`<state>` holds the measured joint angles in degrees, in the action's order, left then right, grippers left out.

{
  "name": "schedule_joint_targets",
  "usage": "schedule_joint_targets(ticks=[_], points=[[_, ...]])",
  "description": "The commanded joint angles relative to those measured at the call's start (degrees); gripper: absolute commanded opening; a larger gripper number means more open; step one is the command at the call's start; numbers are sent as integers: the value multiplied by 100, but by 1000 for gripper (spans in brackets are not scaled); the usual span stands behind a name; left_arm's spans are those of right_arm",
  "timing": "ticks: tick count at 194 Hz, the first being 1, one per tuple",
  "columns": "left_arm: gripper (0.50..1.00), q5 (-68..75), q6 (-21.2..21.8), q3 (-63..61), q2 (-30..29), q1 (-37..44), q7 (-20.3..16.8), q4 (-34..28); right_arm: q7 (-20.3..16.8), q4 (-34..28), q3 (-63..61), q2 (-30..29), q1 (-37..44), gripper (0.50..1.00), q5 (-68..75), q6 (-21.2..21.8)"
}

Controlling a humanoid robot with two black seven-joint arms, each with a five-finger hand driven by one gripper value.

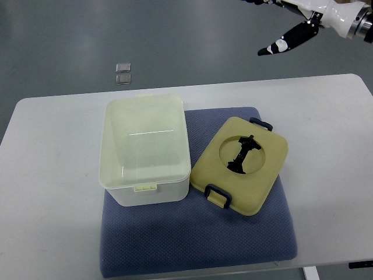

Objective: Open white storage box with right hand

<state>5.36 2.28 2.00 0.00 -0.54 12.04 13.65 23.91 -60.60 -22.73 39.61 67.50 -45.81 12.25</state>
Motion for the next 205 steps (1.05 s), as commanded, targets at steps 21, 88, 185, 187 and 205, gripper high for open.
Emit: schedule_joint_targets(ticks=[21,88,185,187,205], points=[[1000,0,9,2,0,2,0,-11,-720,768,-996,-1024,-782,932,3051,-241],[1000,0,18,2,0,10,0,-2,-1099,2026,-1884,-2256,-1679,932,5381,-179],[1000,0,-8,-7,0,2,0,24,-1011,2588,-2253,-2511,-2092,932,6251,647],[1000,0,-8,-7,0,2,0,24,-1011,2588,-2253,-2528,-2101,932,6251,638],[1000,0,-8,-7,0,2,0,24,-914,2597,-2253,-2651,-2171,934,6242,612]])
